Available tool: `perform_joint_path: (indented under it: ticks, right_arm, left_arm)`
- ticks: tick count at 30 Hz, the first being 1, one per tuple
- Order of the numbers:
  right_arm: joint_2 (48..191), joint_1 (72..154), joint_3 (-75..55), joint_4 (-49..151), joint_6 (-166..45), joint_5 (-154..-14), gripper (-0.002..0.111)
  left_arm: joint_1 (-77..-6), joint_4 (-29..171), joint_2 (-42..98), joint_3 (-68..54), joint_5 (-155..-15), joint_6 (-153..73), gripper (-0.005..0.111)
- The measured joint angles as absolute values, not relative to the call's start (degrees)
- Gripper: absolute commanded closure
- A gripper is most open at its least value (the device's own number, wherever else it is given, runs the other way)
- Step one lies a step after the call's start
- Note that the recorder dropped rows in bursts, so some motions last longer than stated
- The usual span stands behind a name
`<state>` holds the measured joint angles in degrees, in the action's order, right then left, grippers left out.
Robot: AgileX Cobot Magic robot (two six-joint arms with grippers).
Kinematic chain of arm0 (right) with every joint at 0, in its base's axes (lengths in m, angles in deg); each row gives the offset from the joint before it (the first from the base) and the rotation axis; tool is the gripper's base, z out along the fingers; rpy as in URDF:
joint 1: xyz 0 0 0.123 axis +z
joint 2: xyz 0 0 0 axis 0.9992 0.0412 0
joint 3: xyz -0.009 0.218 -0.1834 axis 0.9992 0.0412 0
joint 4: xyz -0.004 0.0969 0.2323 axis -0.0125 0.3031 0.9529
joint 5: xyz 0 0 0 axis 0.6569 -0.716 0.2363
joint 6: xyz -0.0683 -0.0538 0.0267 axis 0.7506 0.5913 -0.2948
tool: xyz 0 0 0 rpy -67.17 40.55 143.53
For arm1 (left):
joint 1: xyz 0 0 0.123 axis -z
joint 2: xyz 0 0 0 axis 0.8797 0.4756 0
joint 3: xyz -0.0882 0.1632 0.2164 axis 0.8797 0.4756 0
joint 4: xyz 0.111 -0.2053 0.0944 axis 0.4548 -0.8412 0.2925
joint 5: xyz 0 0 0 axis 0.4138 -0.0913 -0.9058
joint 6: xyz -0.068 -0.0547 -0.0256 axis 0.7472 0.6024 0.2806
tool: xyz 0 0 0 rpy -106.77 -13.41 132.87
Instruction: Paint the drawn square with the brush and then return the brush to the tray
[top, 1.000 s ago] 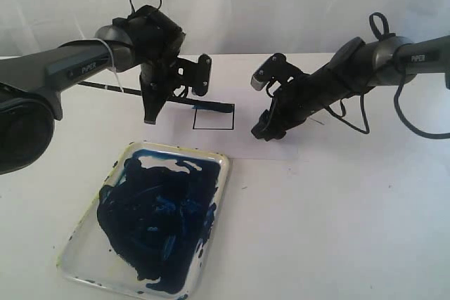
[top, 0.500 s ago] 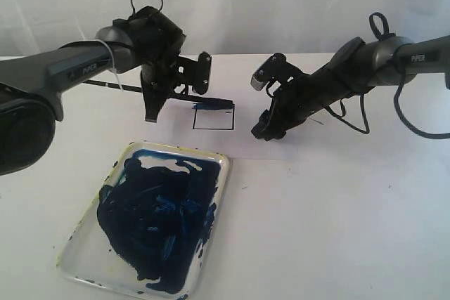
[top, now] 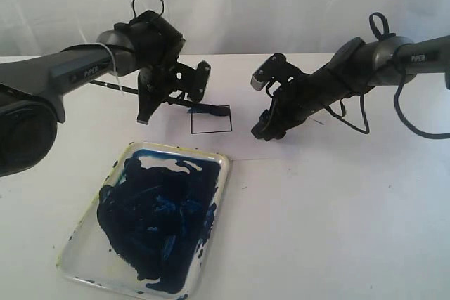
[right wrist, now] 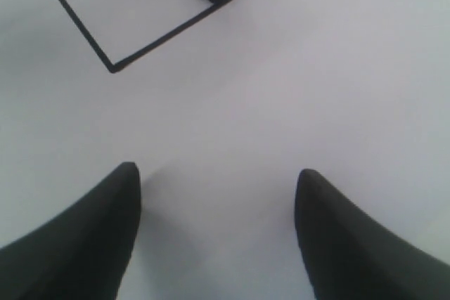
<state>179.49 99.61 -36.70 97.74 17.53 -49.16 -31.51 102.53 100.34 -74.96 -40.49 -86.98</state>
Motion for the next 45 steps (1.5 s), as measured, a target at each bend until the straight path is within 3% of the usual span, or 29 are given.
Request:
perform_joint_path:
  ticks: [45]
  right_arm:
    - [179.57,99.61,-36.70,97.87,17.53,-50.30,0.048]
  left_arm:
    - [-28.83,102.73,98.65,-74.96,-28.60,-87.33,0.107]
